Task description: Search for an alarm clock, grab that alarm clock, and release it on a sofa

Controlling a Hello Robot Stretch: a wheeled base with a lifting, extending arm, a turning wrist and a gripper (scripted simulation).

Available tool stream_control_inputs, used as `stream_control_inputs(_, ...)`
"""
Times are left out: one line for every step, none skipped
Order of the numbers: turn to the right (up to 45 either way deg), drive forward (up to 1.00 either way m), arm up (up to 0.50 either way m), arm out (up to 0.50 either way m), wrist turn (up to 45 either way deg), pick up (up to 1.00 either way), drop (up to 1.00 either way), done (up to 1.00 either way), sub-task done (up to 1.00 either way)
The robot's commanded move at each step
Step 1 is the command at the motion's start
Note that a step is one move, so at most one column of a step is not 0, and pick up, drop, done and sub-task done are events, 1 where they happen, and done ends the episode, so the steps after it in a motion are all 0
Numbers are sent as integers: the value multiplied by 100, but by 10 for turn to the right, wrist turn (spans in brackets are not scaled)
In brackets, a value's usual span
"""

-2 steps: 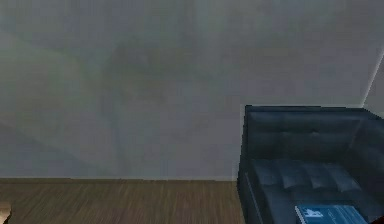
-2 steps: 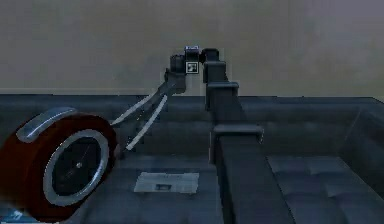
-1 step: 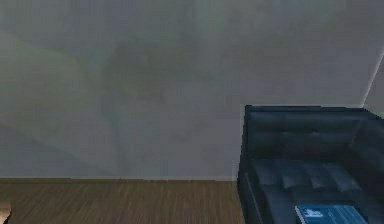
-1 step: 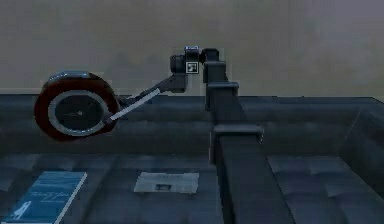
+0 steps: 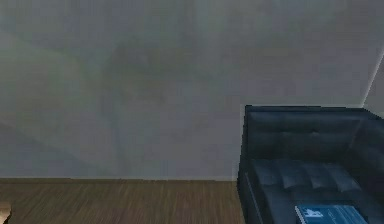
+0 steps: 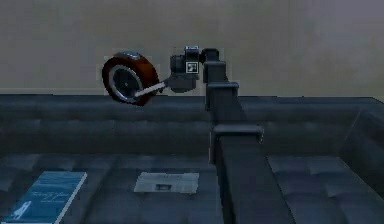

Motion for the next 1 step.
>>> stream_control_inputs(0,0,0,0,420,0,0,0,0)
